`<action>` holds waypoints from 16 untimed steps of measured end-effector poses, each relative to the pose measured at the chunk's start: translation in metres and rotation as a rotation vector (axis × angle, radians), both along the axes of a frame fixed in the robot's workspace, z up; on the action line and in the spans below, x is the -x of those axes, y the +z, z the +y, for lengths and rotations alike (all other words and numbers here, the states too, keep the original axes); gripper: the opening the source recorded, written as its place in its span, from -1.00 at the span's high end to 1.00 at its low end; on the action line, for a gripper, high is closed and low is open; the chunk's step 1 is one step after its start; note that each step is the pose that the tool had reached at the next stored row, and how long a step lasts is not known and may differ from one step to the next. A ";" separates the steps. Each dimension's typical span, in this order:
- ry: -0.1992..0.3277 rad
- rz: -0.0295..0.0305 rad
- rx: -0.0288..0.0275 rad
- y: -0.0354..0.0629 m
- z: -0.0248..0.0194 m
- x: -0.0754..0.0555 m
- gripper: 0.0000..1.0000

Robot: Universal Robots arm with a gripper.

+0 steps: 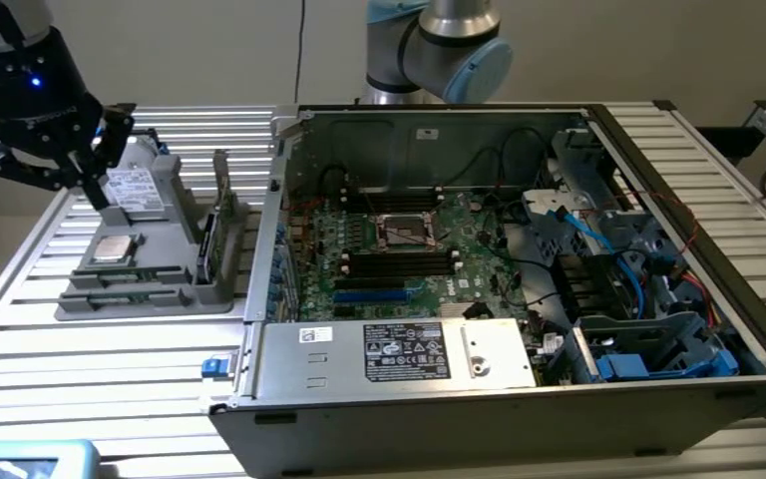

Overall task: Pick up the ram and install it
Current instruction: 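Pick up the ram and move it above insertion slot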

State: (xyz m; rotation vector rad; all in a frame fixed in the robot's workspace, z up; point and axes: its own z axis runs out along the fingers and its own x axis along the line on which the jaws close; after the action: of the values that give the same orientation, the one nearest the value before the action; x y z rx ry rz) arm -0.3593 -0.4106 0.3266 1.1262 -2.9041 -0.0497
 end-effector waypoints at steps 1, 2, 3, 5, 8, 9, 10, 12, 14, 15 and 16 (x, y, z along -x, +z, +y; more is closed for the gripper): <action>0.018 -0.0002 0.0000 -0.0003 0.0000 0.000 0.79; 0.036 -0.0003 0.0000 -0.0005 0.0000 0.000 0.79; 0.055 -0.0004 0.0000 -0.0007 0.0000 0.000 0.79; 0.091 -0.0007 0.0000 -0.0012 0.0000 0.000 0.79; 0.146 -0.0011 0.0000 -0.0019 0.0000 0.000 0.79; 0.163 -0.0012 0.0000 -0.0021 0.0000 0.000 0.79; 0.182 -0.0012 -0.0001 -0.0022 0.0000 0.000 0.79; 0.219 -0.0013 -0.0001 -0.0025 0.0000 0.000 0.79; 0.254 -0.0014 -0.0001 -0.0027 0.0000 0.000 0.79; 0.273 -0.0015 -0.0001 -0.0027 0.0000 0.000 0.79; 0.291 -0.0017 -0.0001 -0.0028 0.0000 0.000 0.79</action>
State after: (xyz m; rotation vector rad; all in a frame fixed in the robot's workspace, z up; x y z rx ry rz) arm -0.3593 -0.4107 0.3238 1.5341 -2.7079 -0.0424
